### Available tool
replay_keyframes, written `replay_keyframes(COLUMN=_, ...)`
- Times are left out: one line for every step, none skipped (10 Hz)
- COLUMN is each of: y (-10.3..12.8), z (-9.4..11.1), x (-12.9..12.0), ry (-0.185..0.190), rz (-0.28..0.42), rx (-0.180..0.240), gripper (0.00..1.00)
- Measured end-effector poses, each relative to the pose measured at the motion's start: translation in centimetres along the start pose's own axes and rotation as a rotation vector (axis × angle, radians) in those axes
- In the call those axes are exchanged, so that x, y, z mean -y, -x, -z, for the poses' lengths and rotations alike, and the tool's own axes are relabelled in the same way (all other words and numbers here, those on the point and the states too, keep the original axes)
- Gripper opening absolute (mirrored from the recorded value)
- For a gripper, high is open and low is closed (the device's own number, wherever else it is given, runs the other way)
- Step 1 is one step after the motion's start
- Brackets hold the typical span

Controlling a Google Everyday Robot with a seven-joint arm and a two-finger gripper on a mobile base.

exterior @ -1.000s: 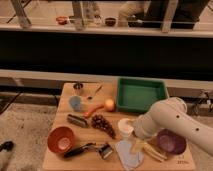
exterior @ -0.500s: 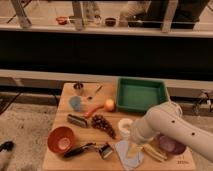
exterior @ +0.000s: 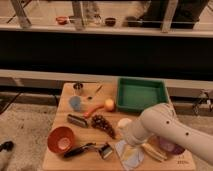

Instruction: Place brush in plastic cup

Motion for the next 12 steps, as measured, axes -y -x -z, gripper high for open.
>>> replay_keyframes(y=0.4, z=-0.3, x=0.0, ry=0.007, rz=0.006, rx=0.008, gripper=0.80)
replay_keyframes(y=0.5, z=-0.6, x=-0.2, ry=0.012, rz=0.006, rx=0.016, gripper=0.80)
replay_keyframes(y=0.6, z=-0.9, x=-0.3, ry=0.016, rz=0.007, rx=0.022, gripper=0.80)
replay_keyframes(y=0.8, z=-1.2, x=-0.3, ry=0.017, rz=0.013, rx=0.024, gripper=0.80)
replay_keyframes(y=1.0, z=-1.4, x=-0.5, ry=0.014, rz=0.019, rx=0.023, gripper=0.80)
replay_keyframes(y=1.0, z=-1.6, x=-0.5, ry=0.010, rz=0.019, rx=0.023, gripper=0.80)
replay_keyframes(y=1.1, z=-1.8, x=-0.6, ry=0.006, rz=0.018, rx=0.026, gripper=0.80)
replay_keyframes(y=1.2, z=-2.1, x=-0.5, ry=0.002, rz=0.017, rx=0.028, gripper=0.80)
replay_keyframes(y=1.3, z=-2.4, x=-0.5, ry=-0.001, rz=0.019, rx=0.028, gripper=0.80)
replay_keyframes(y=1.6, z=-2.7, x=-0.4, ry=-0.007, rz=0.023, rx=0.030, gripper=0.80)
replay_keyframes(y=1.7, z=-3.0, x=-0.3, ry=-0.017, rz=0.027, rx=0.029, gripper=0.80)
replay_keyframes(y=1.8, z=-3.2, x=-0.3, ry=-0.029, rz=0.030, rx=0.027, gripper=0.80)
